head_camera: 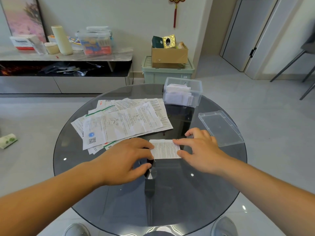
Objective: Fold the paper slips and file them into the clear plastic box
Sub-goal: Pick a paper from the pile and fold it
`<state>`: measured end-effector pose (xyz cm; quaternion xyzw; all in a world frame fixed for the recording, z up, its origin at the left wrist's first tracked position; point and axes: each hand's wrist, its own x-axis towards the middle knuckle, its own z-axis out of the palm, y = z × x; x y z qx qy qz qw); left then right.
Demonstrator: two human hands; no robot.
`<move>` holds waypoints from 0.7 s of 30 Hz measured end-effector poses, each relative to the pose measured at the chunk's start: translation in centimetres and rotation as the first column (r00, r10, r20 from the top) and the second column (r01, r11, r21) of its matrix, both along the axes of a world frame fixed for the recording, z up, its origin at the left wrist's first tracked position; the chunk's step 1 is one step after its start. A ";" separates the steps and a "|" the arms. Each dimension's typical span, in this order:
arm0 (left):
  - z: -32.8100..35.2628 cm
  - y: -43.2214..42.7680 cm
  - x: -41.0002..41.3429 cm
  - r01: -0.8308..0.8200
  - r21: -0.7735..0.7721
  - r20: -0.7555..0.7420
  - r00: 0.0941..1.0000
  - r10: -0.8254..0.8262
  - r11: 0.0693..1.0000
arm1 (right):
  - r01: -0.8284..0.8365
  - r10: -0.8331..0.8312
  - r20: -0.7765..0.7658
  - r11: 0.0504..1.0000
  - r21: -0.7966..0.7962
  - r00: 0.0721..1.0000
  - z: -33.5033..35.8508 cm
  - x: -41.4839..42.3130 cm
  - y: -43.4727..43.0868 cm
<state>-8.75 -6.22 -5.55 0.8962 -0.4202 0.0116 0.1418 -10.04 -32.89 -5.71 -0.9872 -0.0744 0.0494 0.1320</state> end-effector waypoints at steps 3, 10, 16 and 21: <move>0.2 -1.1 0.2 -0.026 0.013 -0.005 1.000 0.026 1.000 | -0.007 0.005 0.025 0.997 0.082 1.000 0.3 0.1 0.5; 0.2 -2.5 0.2 -0.087 0.030 -0.063 0.994 0.089 0.996 | -0.226 0.190 0.216 0.962 0.154 0.958 0.2 -0.9 1.6; 0.9 -3.2 0.6 -0.381 -0.164 -0.317 0.894 0.317 0.910 | -0.259 0.243 0.153 0.961 0.095 0.958 -0.3 -1.1 1.4; 2.0 -4.1 0.9 -0.621 -0.235 -0.620 0.688 0.376 0.748 | -0.260 0.246 0.140 0.961 0.090 0.959 0.0 -1.2 1.4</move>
